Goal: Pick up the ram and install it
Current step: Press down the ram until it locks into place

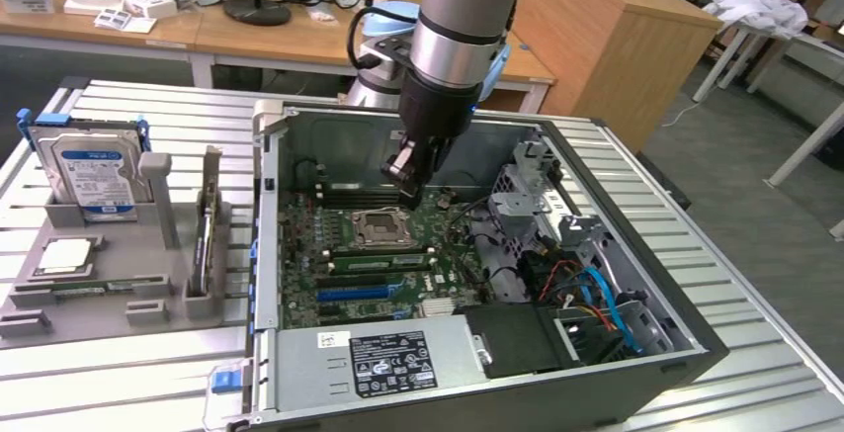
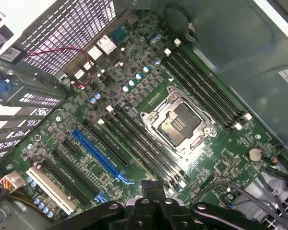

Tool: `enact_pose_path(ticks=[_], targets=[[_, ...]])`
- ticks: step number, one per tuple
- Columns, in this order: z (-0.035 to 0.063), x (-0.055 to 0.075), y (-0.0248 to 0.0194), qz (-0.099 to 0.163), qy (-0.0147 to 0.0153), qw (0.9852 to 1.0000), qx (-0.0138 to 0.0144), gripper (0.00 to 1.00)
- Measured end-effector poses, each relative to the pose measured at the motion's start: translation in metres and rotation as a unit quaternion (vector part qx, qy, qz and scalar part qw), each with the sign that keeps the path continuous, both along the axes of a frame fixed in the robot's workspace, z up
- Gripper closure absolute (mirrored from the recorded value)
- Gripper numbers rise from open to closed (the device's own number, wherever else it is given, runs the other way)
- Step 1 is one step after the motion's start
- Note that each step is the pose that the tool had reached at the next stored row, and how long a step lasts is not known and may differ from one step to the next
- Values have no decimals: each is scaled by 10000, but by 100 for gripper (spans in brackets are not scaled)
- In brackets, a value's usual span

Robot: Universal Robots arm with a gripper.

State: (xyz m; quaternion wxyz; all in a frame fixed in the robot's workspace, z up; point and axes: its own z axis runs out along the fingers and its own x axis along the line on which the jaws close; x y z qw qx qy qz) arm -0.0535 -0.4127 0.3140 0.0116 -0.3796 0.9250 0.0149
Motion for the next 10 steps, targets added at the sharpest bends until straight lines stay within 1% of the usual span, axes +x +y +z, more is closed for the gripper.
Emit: enact_pose_path(ticks=[1,5,10], targets=[[0,0,0,-24,0,10000,3,89],[0,0,0,-273,-1,9996,19,89],[-1,0,0,-603,-1,9982,34,89]])
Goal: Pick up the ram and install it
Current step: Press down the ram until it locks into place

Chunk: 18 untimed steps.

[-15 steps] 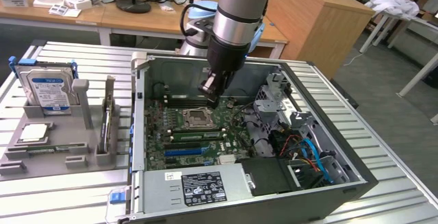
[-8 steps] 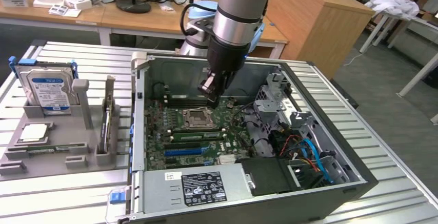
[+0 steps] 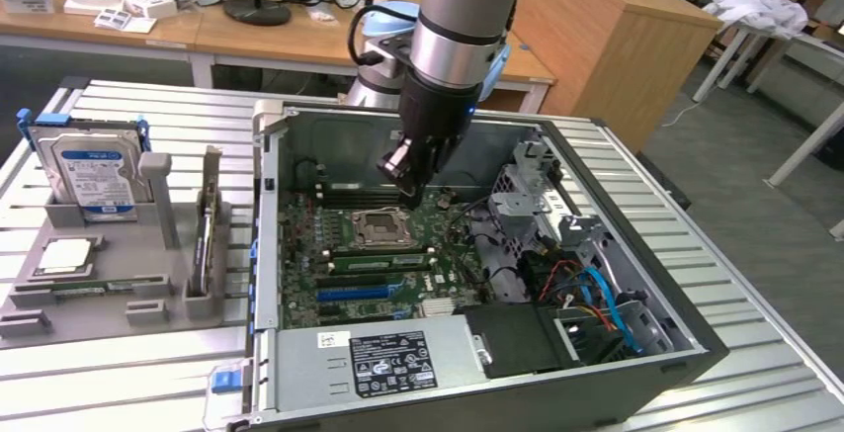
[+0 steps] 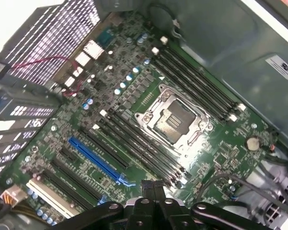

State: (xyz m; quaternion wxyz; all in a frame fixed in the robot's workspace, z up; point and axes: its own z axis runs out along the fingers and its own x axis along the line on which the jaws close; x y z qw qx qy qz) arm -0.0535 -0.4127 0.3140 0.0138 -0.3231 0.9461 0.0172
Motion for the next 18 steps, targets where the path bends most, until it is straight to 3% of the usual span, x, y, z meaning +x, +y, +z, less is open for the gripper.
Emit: enact_pose_path(ticks=[5,10,14,18], targets=[[-1,0,0,-323,0,9995,22,89],[-3,0,0,-651,0,9979,47,89],[-7,-1,0,-864,3,9962,110,89],[-11,0,0,-1026,3,9946,123,89]])
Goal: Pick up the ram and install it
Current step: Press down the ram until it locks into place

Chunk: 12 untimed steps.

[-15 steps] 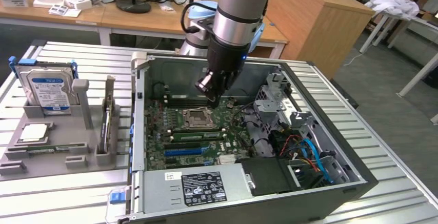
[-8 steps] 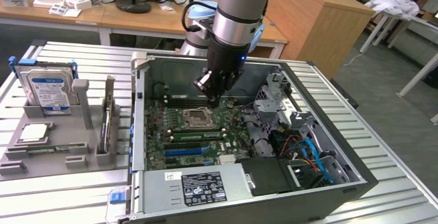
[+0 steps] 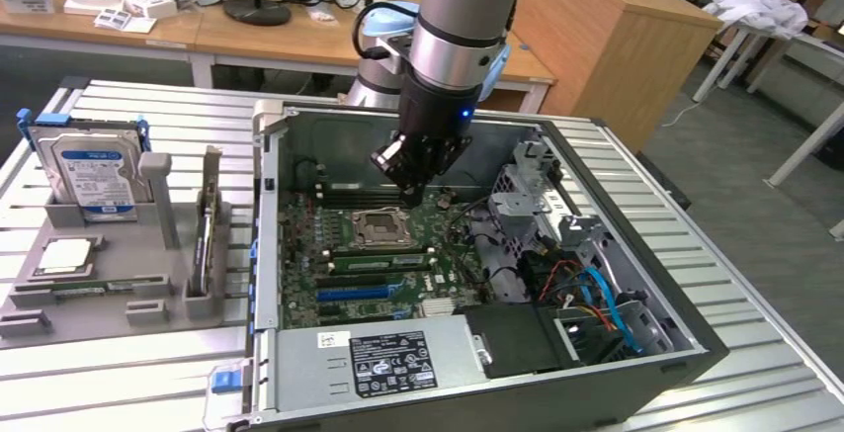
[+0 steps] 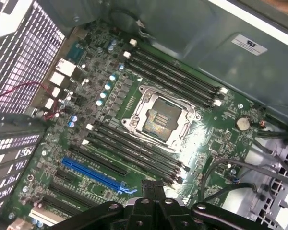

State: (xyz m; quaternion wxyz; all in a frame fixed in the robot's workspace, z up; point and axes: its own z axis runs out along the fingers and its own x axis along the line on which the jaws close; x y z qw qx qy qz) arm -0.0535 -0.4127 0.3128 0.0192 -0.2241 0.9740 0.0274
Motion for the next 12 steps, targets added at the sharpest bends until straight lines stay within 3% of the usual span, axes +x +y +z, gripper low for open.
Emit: enact_pose_path(ticks=[5,8,10,12], targets=[[0,-1,0,-20,7,10000,3,89],[0,-1,0,-66,48,10000,25,89],[0,-2,-1,-108,91,9999,33,89],[1,-2,-1,-114,101,9999,32,89]])
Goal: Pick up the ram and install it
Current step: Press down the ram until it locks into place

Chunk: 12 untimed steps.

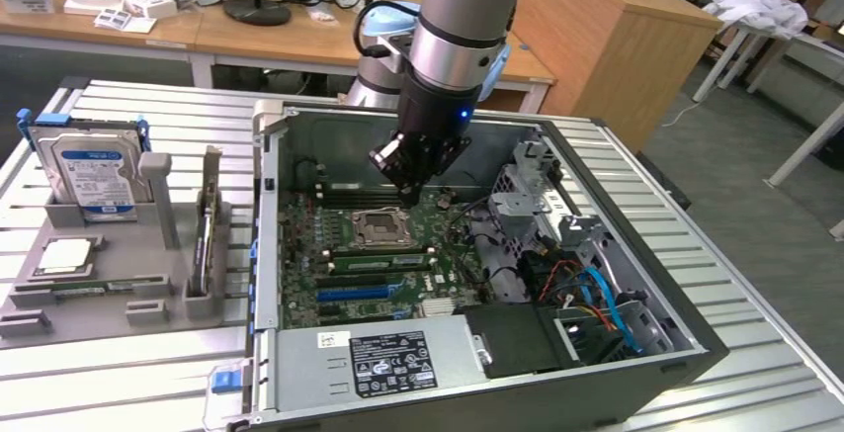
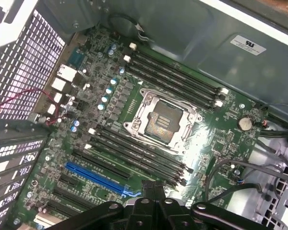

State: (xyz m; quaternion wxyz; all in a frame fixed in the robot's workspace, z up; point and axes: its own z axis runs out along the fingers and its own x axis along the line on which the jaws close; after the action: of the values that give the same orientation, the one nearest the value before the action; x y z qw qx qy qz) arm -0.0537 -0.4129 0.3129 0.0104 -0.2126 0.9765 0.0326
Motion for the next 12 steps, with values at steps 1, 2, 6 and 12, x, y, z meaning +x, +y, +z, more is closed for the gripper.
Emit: enact_pose_path(ticks=[1,2,6,12], targets=[[0,0,0,0,0,10000,0,89],[-1,1,-1,-2,1,10000,2,89],[-1,2,-2,-186,1,9998,5,89],[-1,1,-2,-711,1,9975,6,89]])
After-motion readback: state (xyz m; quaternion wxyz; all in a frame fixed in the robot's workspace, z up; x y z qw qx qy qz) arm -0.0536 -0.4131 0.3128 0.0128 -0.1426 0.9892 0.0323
